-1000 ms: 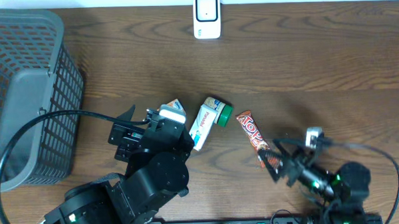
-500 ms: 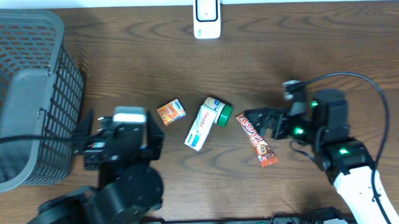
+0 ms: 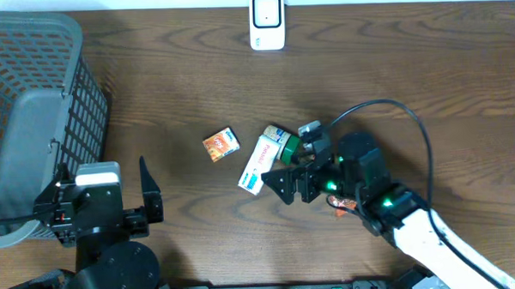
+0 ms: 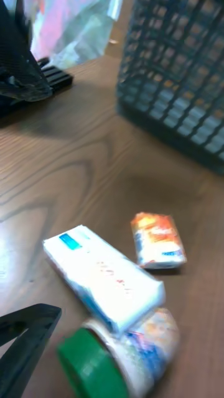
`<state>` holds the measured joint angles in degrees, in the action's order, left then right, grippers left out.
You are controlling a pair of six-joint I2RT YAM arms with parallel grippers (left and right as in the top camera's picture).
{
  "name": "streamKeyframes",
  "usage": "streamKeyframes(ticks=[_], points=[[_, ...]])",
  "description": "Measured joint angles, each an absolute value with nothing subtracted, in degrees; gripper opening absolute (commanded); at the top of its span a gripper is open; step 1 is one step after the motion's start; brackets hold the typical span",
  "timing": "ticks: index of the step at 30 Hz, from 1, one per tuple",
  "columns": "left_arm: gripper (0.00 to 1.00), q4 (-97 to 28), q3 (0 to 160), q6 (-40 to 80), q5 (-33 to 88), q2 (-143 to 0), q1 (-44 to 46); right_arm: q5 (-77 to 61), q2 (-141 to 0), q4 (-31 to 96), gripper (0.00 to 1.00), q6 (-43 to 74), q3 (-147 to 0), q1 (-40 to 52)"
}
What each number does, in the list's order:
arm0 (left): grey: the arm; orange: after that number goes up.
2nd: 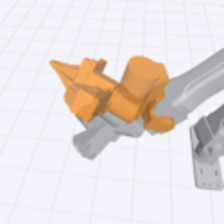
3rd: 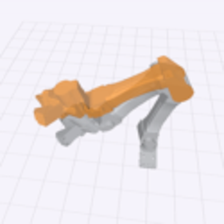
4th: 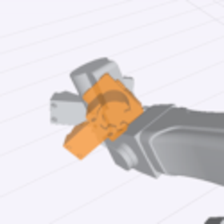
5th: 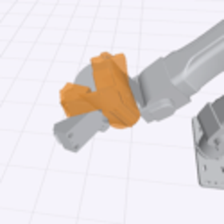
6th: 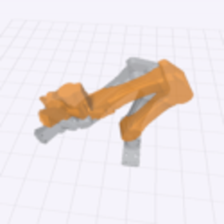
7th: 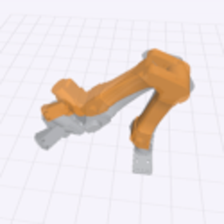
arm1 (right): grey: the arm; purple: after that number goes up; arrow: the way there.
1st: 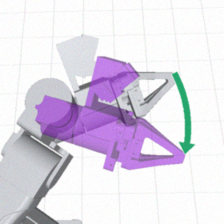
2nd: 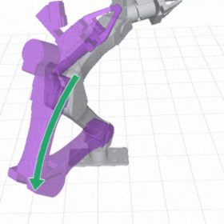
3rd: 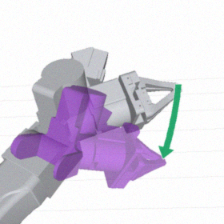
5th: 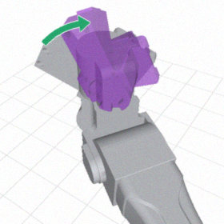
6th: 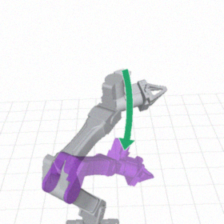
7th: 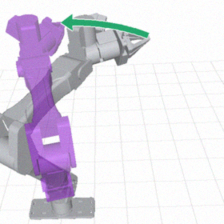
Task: Scan the item barcode
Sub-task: 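Retract the left arm and reach the right gripper toward the Panadol box, then grasp the Panadol box with the right gripper and lift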
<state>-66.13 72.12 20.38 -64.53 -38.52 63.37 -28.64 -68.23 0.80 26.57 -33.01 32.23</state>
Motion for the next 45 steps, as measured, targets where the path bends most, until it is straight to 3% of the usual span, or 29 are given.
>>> streamKeyframes(ticks=[13,34,37,41,45], points=[[0.98,-67.9,72.12,20.8,-64.4,-38.52,63.37,-26.74,-81.28,-5.19,0.95,28.14,-30.46,33.71],[0.98,-67.92,72.12,20.82,-64.4,-38.52,63.37,-24.64,-98.76,-29.08,0.9,33.47,-30.7,33.71],[0.98,-67.94,72.12,20.8,-64.4,-38.52,63.37,-25.12,-101.12,-32.73,0.84,33.67,-31.03,33.74],[0.98,-67.94,72.12,20.8,-64.4,-38.52,63.37,-25.87,-103.59,-35.16,0.63,34.0,-31.66,33.74],[0.98,-67.92,72.12,20.82,-64.4,-38.52,63.37,-26.39,-104.88,-36.16,0.56,34.44,-31.81,33.74]])
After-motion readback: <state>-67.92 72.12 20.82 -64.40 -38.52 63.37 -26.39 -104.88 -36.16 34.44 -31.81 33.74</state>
